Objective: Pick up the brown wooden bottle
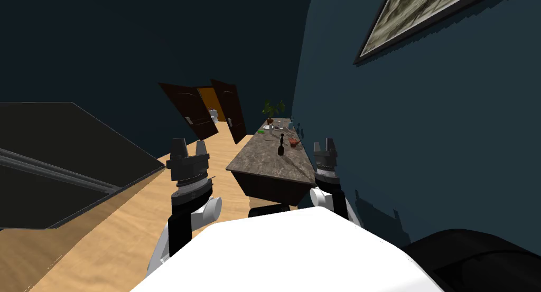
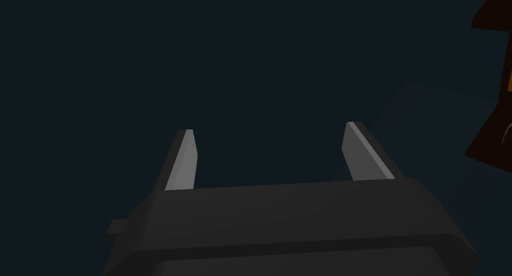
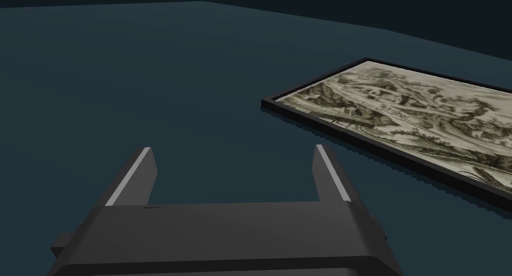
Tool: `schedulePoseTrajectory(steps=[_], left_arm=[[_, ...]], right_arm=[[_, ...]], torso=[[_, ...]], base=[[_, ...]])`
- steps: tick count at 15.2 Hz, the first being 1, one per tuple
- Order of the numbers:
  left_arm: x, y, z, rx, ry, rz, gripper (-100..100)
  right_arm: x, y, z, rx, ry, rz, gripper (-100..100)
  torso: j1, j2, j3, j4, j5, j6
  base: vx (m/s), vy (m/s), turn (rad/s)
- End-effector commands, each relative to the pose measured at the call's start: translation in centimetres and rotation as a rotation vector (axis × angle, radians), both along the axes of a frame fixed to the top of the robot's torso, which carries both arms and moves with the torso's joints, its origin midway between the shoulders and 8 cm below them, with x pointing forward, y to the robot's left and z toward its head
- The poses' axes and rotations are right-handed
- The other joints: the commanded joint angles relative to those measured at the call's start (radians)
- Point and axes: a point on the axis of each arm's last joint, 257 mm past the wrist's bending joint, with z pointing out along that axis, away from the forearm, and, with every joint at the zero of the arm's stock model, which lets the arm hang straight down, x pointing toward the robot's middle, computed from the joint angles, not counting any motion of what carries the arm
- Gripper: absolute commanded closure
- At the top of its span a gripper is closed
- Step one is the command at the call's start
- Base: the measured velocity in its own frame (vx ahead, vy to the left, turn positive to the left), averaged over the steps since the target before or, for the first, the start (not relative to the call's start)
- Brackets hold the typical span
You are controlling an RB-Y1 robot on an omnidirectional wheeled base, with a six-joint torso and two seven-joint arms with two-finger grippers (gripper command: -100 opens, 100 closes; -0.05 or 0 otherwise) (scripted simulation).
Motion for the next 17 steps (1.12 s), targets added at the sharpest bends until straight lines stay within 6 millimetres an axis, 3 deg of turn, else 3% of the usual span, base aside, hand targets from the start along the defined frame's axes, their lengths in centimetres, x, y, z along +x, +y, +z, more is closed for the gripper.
schedulePoseTrajectory(steps=[1, 11, 17], left_arm=[[0.0, 0.0, 0.0, 0.0, 0.0, 0.0, 0], [0.0, 0.0, 0.0, 0.0, 0.0, 0.0, 0], [0.0, 0.0, 0.0, 0.0, 0.0, 0.0, 0]], right_arm=[[0.3, 0.3, -0.4, -0.041, 0.021, 0.015, -100], [1.9, 0.1, -3.9, -0.201, 0.159, 0.039, -100], [3.1, -2.2, -8.7, -0.333, 0.327, 0.017, -100]], torso=[[0.0, 0.0, 0.0, 0.0, 0.0, 0.0], [0.003, 0.003, 0.001, 0.001, 0.001, 0.0], [0.006, 0.001, 0.0, 0.0, 0.001, 0.0]], base=[[-0.032, 0.027, 0.02], [-0.054, 0.051, 0.051], [-0.007, 0.077, 0.116]])
